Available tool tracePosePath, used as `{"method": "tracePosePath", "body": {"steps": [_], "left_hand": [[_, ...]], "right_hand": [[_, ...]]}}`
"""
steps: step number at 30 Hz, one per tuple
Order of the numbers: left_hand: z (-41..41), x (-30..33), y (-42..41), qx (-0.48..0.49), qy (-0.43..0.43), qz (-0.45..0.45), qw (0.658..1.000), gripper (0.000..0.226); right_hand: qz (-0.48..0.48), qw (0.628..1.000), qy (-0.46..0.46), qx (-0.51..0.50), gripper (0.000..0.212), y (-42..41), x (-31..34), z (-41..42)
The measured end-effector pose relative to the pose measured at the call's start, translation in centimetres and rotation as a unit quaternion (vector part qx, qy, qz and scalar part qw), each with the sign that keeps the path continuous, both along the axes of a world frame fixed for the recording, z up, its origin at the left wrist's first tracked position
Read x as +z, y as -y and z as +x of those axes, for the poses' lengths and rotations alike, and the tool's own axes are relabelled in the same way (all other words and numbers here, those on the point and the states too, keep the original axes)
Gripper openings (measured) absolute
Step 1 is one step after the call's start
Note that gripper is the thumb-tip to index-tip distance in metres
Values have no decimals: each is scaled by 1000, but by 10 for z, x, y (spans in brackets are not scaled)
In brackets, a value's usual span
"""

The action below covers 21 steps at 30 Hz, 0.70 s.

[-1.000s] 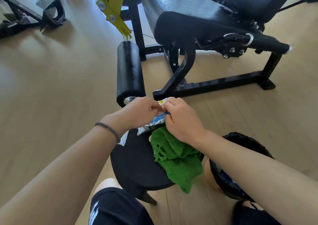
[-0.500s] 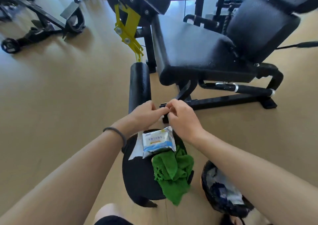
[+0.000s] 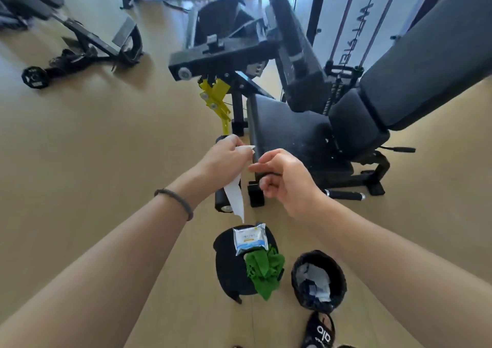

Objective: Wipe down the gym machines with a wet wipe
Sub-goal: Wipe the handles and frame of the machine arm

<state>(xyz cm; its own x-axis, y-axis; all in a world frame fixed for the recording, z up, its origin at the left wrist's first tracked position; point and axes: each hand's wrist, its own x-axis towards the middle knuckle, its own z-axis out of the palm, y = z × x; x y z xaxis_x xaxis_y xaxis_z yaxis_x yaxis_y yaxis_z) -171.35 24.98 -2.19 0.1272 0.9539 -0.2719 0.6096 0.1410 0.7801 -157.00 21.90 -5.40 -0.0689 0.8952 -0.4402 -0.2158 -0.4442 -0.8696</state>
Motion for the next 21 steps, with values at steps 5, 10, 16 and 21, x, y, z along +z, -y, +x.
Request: {"method": "tracePosePath", "body": {"steps": [5,10,16,21], "left_hand": [[-19,60,3,30,79,16,996,26],[-24,74,7,8,133,23,991,27],[-17,84,-7,-11,104,57,993,31],[-11,89,-25,-21,97,75,992,35]], "right_hand": [[15,988,-138,67,26,12,79,-12],[48,989,-118,79,27,18,96,-17],[104,991,-34,76,23,6,99,-5],[152,981,60,106,36,-18,101,8]]}}
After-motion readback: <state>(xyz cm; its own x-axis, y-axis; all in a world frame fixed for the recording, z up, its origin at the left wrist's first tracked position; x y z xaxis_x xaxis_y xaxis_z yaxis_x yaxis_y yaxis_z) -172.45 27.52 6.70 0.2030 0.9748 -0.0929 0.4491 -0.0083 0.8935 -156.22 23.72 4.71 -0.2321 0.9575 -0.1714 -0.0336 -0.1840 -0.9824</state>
